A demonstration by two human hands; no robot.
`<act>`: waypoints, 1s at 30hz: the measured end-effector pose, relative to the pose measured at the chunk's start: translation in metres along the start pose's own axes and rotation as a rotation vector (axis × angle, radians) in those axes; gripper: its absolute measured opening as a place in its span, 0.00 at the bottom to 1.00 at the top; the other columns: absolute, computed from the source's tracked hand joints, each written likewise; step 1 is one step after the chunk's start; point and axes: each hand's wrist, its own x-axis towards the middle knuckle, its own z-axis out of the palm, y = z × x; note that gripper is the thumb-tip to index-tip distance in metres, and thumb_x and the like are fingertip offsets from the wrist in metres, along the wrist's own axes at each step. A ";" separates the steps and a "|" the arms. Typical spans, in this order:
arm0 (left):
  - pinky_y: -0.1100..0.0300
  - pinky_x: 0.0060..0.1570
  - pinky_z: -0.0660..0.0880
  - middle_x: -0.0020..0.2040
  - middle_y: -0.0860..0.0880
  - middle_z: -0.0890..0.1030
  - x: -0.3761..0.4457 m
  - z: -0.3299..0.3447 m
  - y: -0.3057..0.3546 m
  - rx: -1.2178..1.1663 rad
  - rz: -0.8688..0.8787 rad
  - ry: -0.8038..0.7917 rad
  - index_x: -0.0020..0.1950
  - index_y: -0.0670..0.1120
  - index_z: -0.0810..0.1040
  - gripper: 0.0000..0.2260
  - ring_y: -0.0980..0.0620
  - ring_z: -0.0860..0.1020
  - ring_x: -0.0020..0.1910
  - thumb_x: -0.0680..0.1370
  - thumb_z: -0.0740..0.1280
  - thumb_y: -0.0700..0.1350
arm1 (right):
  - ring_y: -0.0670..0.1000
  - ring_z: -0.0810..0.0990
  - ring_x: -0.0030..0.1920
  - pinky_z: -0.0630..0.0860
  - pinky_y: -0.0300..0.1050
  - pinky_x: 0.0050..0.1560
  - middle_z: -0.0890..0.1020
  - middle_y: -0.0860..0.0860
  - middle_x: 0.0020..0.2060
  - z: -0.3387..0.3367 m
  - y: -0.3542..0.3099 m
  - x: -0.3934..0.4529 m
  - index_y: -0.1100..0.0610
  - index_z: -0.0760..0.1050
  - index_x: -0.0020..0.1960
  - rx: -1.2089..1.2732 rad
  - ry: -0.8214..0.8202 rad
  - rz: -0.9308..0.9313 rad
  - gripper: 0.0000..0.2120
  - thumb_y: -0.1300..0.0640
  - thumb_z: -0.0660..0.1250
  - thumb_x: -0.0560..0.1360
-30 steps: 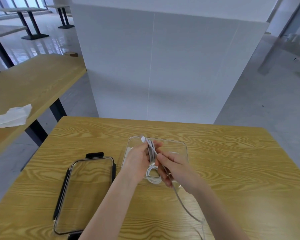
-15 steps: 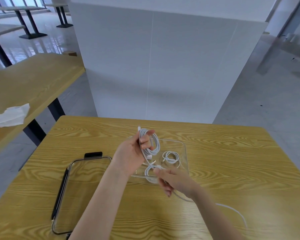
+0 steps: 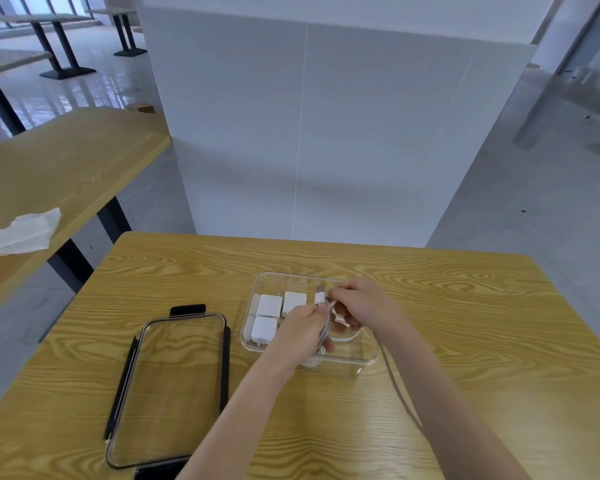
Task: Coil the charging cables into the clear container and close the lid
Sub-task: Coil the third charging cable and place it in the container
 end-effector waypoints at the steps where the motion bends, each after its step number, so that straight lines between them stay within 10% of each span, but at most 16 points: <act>1: 0.61 0.41 0.71 0.39 0.47 0.83 0.001 0.003 -0.002 -0.020 0.002 0.035 0.51 0.40 0.80 0.19 0.56 0.75 0.29 0.81 0.52 0.47 | 0.47 0.67 0.21 0.65 0.39 0.25 0.74 0.48 0.21 0.002 -0.003 -0.006 0.55 0.77 0.31 -0.012 0.016 -0.041 0.15 0.61 0.61 0.75; 7: 0.59 0.42 0.71 0.31 0.47 0.76 0.009 -0.005 -0.004 -0.229 -0.061 0.235 0.35 0.43 0.74 0.18 0.50 0.74 0.33 0.81 0.52 0.45 | 0.47 0.73 0.22 0.72 0.42 0.25 0.77 0.52 0.27 0.024 -0.004 -0.036 0.66 0.77 0.43 0.057 0.022 -0.247 0.13 0.63 0.56 0.78; 17: 0.60 0.45 0.75 0.43 0.44 0.84 0.012 -0.023 0.007 -0.833 -0.051 0.067 0.52 0.35 0.77 0.17 0.50 0.81 0.45 0.82 0.52 0.42 | 0.49 0.77 0.35 0.76 0.53 0.50 0.80 0.51 0.28 0.044 0.021 -0.047 0.56 0.74 0.35 0.109 -0.140 -0.267 0.19 0.52 0.54 0.80; 22: 0.61 0.39 0.72 0.33 0.45 0.78 0.005 -0.030 0.014 -1.117 -0.068 -0.101 0.55 0.32 0.74 0.17 0.52 0.75 0.31 0.81 0.53 0.43 | 0.47 0.77 0.39 0.73 0.49 0.52 0.80 0.48 0.32 0.044 0.046 -0.037 0.54 0.75 0.35 -0.001 -0.274 -0.291 0.23 0.41 0.53 0.78; 30: 0.61 0.36 0.64 0.27 0.50 0.69 -0.016 -0.038 0.028 -0.645 0.115 -0.245 0.50 0.33 0.77 0.18 0.55 0.65 0.25 0.81 0.51 0.43 | 0.47 0.73 0.28 0.69 0.38 0.35 0.75 0.51 0.28 0.015 0.061 -0.014 0.55 0.74 0.35 -0.268 -0.216 -0.200 0.22 0.39 0.58 0.75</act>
